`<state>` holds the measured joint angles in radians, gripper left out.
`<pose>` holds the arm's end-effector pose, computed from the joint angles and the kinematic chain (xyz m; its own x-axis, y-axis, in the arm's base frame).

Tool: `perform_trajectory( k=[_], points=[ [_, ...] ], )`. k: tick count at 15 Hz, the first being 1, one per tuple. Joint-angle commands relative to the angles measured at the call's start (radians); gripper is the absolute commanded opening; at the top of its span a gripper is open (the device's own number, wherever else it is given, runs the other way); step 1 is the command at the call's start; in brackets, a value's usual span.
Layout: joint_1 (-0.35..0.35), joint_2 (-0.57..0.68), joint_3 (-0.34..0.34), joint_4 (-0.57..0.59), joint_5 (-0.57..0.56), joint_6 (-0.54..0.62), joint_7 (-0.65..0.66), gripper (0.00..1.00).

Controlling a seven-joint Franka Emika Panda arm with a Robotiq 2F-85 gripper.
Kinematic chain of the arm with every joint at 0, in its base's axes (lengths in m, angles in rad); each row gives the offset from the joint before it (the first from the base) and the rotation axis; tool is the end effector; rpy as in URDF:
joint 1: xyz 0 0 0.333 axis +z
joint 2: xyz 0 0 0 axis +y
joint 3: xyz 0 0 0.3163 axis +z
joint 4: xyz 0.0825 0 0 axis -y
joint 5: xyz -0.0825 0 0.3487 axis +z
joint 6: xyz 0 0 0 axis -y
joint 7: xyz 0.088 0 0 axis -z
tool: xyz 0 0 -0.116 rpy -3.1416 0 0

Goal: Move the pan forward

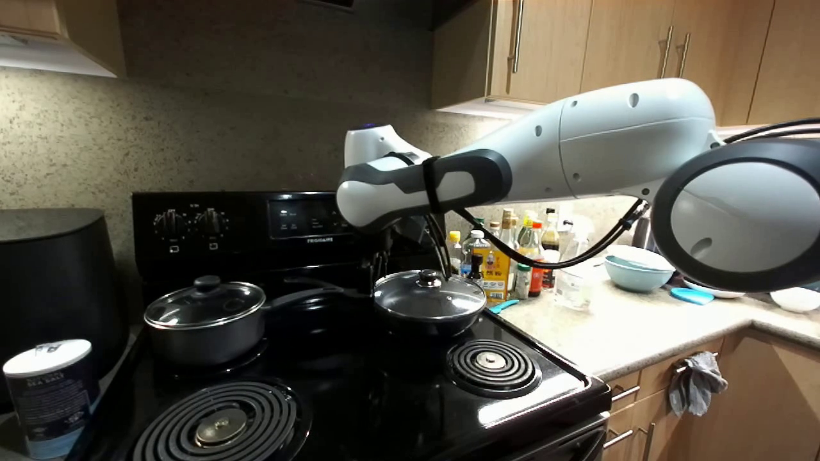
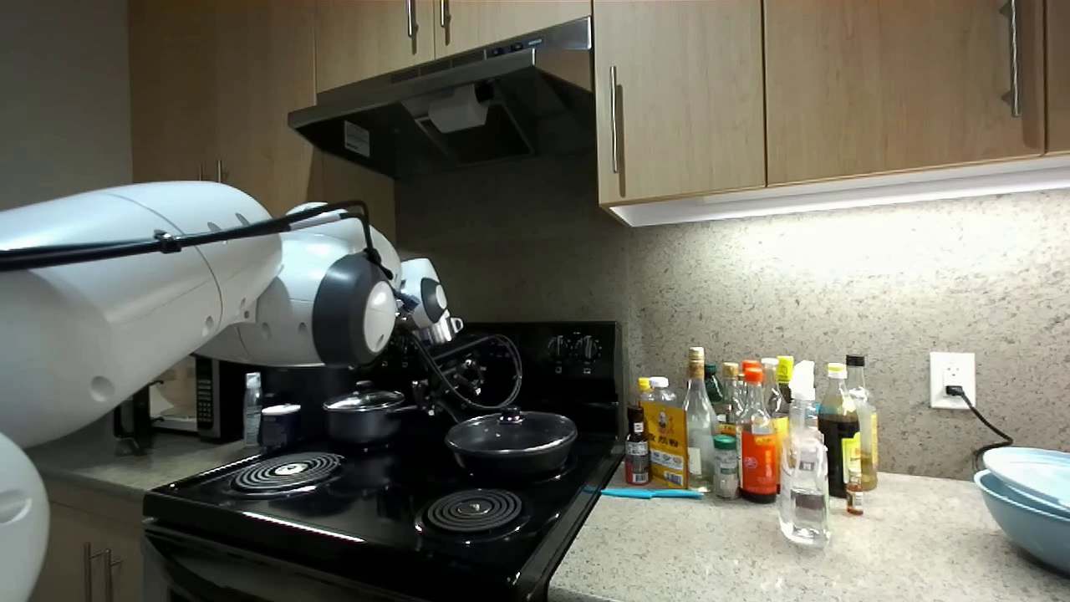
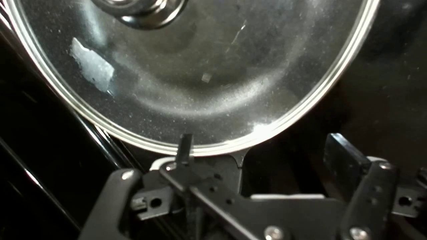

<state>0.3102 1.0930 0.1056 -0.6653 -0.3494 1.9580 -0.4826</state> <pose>0.7456 0.2529 0.3288 0.5891 0.8063 0.0532 0.7587 -0.5746 0.3068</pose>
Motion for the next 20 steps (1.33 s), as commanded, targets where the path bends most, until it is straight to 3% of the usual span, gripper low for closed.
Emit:
perform_trajectory(
  k=[1,9,20],
  points=[
    [0.007,0.043,0.014,0.075,0.006,0.007,-0.047,1.0],
    [0.007,0.032,0.01,0.047,0.0,-0.004,-0.006,1.0],
    [-0.02,0.15,0.019,0.175,0.012,0.063,-0.038,1.0]
  ],
)
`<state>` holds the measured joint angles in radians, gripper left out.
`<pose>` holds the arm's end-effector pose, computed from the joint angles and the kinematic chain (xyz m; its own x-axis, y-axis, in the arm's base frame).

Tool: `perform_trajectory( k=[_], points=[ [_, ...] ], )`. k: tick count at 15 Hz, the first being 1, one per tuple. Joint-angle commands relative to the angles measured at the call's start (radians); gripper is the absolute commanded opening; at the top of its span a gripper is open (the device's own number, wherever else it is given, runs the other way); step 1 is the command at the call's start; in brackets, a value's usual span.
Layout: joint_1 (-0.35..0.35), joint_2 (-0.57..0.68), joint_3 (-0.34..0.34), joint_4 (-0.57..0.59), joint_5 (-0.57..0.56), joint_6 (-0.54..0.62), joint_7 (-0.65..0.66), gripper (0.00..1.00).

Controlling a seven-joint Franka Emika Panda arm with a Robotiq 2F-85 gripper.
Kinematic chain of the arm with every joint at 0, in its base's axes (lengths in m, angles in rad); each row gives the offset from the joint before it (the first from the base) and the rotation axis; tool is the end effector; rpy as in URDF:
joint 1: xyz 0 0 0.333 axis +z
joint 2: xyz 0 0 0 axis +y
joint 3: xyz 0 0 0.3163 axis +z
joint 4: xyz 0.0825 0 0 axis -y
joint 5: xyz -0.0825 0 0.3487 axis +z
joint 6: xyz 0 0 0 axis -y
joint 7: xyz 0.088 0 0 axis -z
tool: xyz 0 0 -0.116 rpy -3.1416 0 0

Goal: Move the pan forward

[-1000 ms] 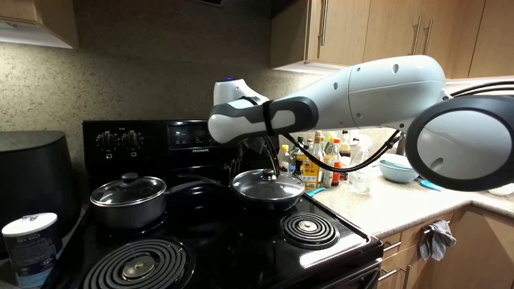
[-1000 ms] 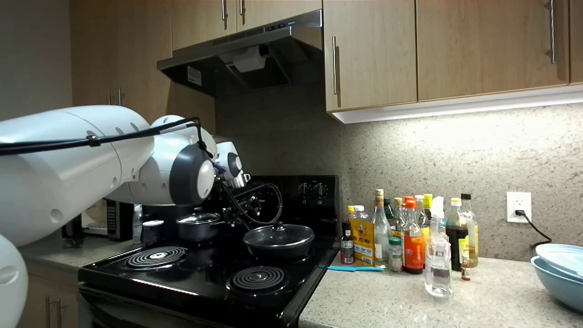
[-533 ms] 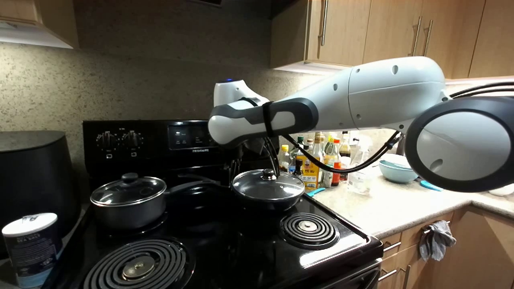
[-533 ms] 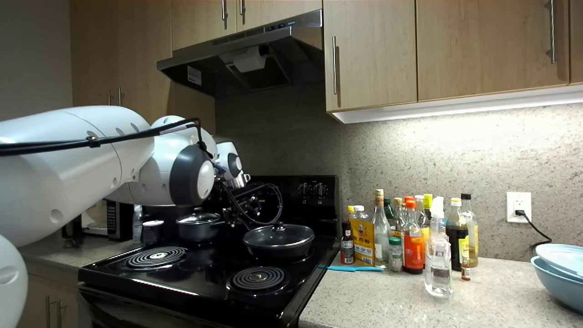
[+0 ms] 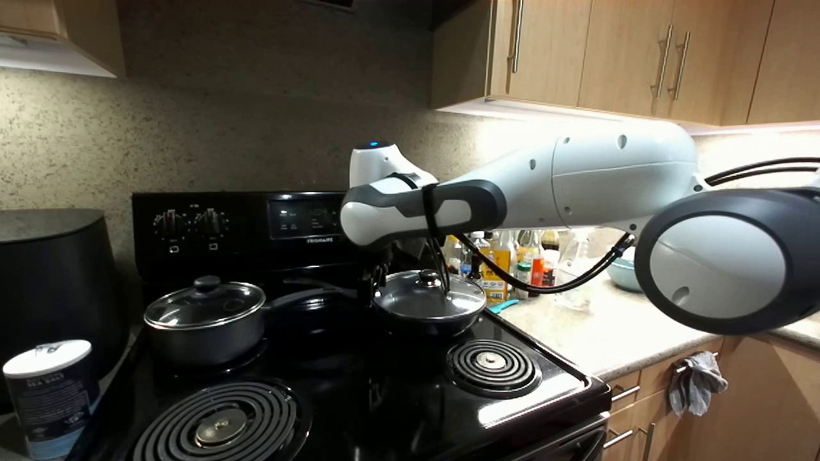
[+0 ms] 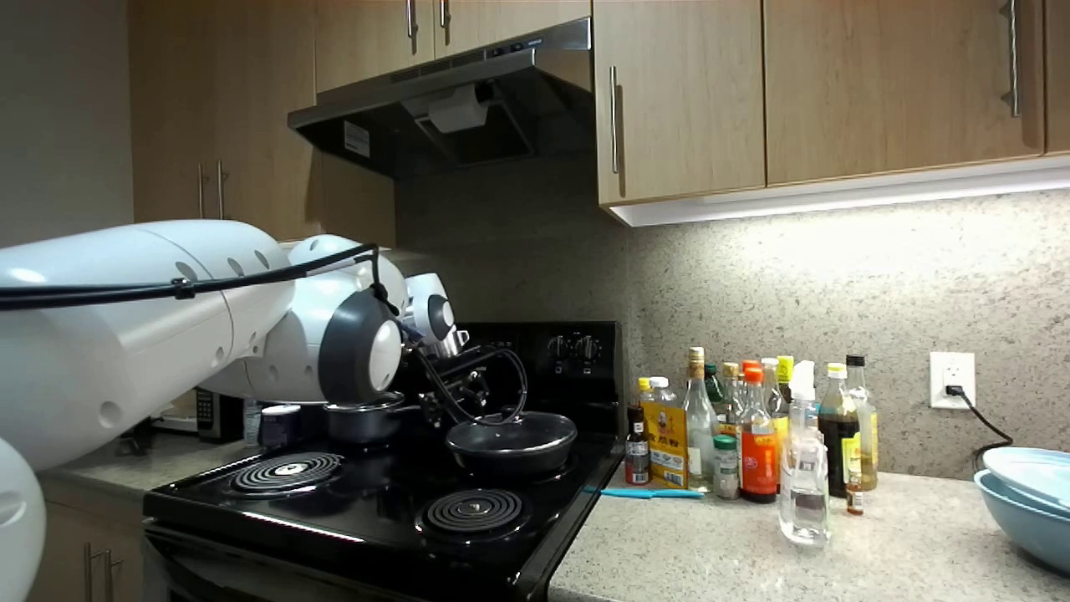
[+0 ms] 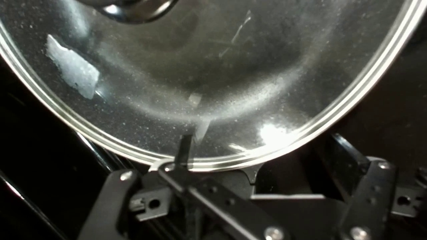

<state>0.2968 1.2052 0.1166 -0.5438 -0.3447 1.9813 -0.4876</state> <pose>0.7575 0.2450 0.2993 0.5970 0.7972 0.0897 0.7451 -0.5925 0.3062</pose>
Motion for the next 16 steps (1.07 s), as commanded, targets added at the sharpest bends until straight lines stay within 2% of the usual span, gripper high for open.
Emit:
perform_trajectory(
  k=[1,5,6,12,13,16],
  points=[
    [-0.005,0.043,0.006,0.063,0.007,0.053,-0.024,1.0],
    [-0.001,0.028,0.0,0.042,0.0,0.035,0.0,1.0],
    [0.02,0.075,-0.043,0.132,0.047,-0.001,-0.02,1.0],
    [0.02,0.131,-0.06,0.186,0.09,0.01,-0.102,1.0],
    [0.009,0.095,-0.03,0.119,0.063,0.041,-0.101,1.0],
    [0.011,0.091,-0.041,0.12,0.056,0.017,-0.086,1.0]
  ],
)
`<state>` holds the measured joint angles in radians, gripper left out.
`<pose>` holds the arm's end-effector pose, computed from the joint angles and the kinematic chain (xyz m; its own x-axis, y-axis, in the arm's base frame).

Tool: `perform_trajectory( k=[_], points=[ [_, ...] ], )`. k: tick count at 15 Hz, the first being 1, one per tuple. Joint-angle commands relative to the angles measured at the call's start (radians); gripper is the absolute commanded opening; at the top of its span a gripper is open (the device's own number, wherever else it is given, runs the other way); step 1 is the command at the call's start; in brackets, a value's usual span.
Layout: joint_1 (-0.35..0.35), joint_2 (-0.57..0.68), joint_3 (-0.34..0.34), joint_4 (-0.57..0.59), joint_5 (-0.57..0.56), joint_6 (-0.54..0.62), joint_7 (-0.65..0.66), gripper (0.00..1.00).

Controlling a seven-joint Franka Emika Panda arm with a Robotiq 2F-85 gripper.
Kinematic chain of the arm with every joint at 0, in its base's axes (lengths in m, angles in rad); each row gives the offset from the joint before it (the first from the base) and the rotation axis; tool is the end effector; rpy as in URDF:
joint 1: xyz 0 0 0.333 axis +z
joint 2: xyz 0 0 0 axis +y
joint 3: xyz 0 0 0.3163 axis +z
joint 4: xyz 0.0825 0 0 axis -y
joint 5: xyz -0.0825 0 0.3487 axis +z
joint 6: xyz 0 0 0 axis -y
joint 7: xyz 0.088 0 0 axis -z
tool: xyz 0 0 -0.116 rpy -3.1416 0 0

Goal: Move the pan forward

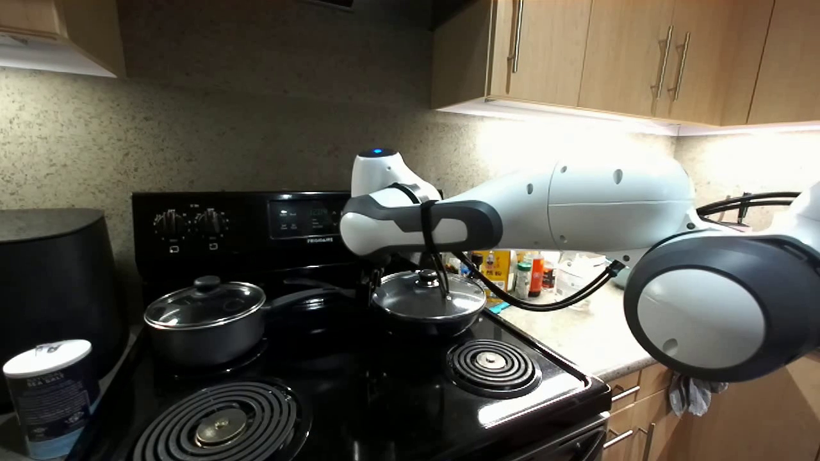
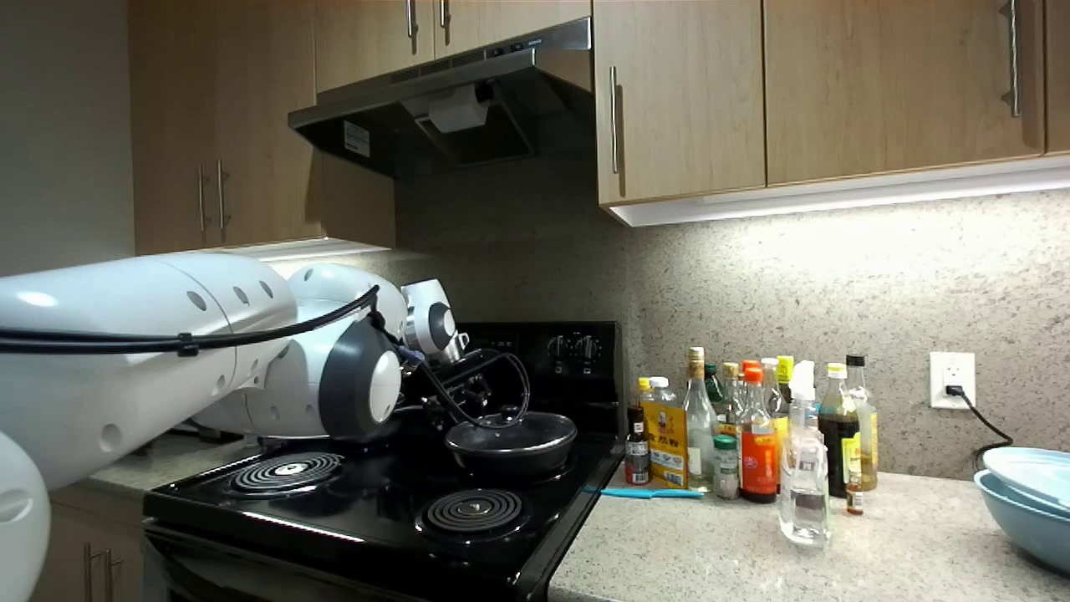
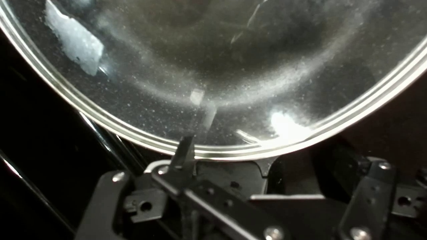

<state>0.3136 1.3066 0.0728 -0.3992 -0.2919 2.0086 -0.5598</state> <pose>0.7639 0.2465 0.2884 0.5457 0.8279 0.1295 0.7608 -0.5543 0.3375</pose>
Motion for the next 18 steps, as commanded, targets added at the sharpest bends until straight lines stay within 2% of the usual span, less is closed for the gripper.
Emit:
perform_trajectory(
  k=[1,2,5,6,7,8,10,12,15,16,18],
  points=[
    [-0.004,-0.014,-0.004,-0.024,-0.001,-0.026,-0.003,1.0],
    [0.009,0.033,-0.033,0.062,0.035,-0.028,-0.014,1.0],
    [0.009,0.033,-0.033,0.062,0.035,-0.028,-0.014,1.0],
    [0.011,0.044,-0.026,0.076,0.044,0.013,-0.026,1.0],
    [0.008,0.022,-0.007,0.031,0.014,0.066,-0.008,1.0],
    [0.016,0.049,-0.034,0.073,0.046,0.092,-0.026,1.0],
    [0.016,0.034,-0.043,0.025,0.044,0.181,-0.022,1.0],
    [0.009,0.038,-0.034,0.016,0.058,0.219,-0.036,1.0],
    [-0.005,0.036,-0.015,0.002,0.099,0.179,-0.036,1.0],
    [0.012,0.046,-0.043,0.028,0.083,0.184,-0.004,1.0],
    [0.006,0.057,-0.04,0.04,0.092,0.178,-0.006,1.0]
  ],
)
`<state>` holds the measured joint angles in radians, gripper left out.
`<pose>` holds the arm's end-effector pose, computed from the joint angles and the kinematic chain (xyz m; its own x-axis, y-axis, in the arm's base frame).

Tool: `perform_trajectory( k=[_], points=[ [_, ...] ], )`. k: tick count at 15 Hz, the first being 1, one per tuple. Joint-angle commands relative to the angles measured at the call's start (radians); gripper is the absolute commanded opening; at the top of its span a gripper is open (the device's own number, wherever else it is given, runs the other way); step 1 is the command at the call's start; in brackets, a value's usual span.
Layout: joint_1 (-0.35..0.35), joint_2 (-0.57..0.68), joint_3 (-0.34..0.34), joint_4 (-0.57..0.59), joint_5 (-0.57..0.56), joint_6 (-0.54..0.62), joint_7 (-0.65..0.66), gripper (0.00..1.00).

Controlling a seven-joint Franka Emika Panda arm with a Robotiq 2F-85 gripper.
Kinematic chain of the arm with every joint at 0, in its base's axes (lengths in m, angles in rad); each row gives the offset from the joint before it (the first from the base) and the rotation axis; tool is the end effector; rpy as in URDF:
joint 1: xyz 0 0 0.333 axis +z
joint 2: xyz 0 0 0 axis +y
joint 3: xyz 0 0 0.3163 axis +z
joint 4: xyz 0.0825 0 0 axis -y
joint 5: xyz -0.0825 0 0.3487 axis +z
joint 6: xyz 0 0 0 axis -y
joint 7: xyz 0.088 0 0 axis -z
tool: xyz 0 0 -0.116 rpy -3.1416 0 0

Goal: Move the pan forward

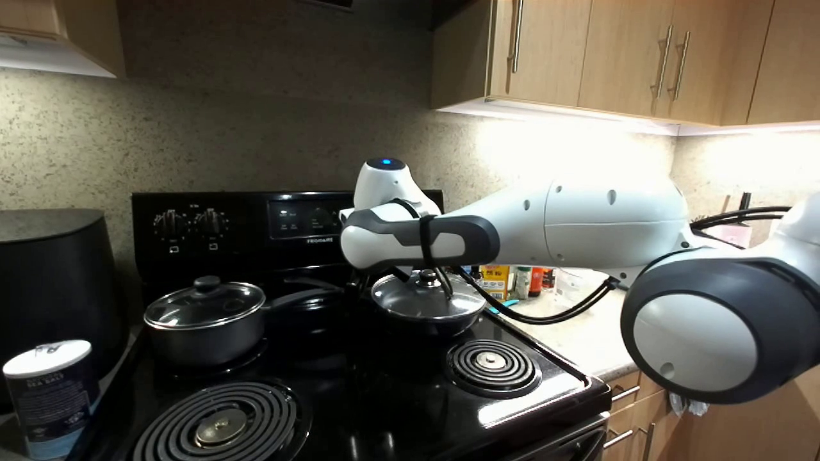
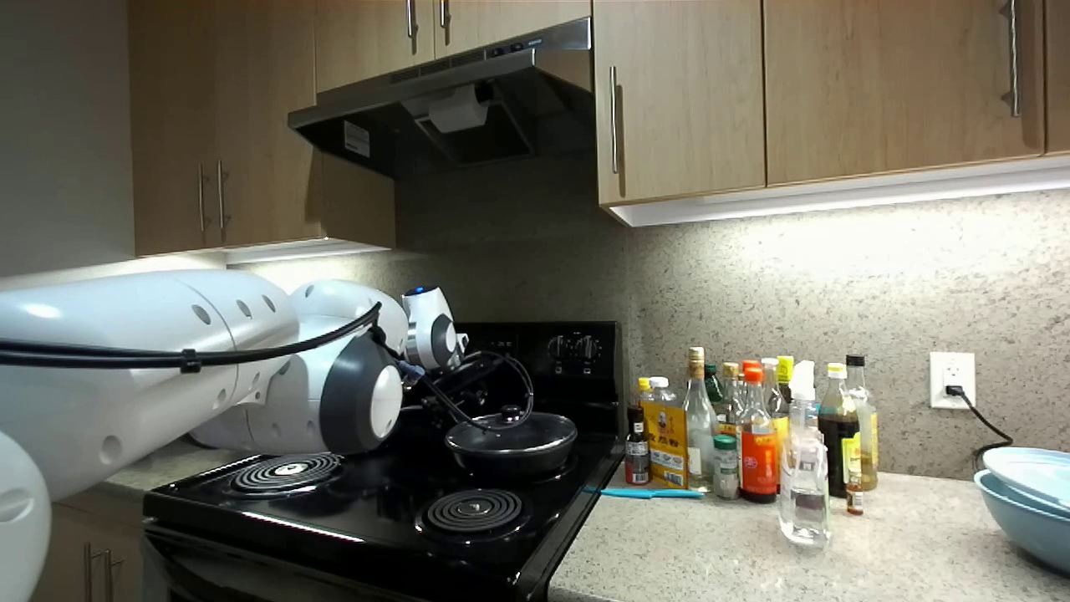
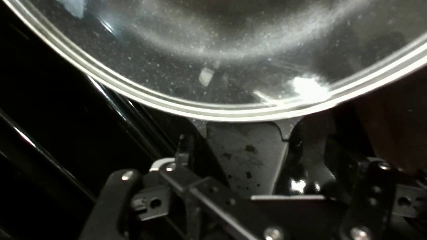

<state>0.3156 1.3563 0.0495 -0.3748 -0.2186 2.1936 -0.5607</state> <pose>0.7739 0.2546 0.2818 0.5022 0.8173 0.2826 0.7268 -0.5760 0.3742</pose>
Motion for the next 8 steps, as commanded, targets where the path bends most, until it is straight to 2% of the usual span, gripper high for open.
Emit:
perform_trajectory(
  k=[1,8],
  points=[
    [0.003,0.008,-0.017,0.016,0.02,-0.007,-0.005,1.0],
    [-0.006,0.003,0.004,-0.005,0.044,-0.034,-0.039,1.0]
  ],
)
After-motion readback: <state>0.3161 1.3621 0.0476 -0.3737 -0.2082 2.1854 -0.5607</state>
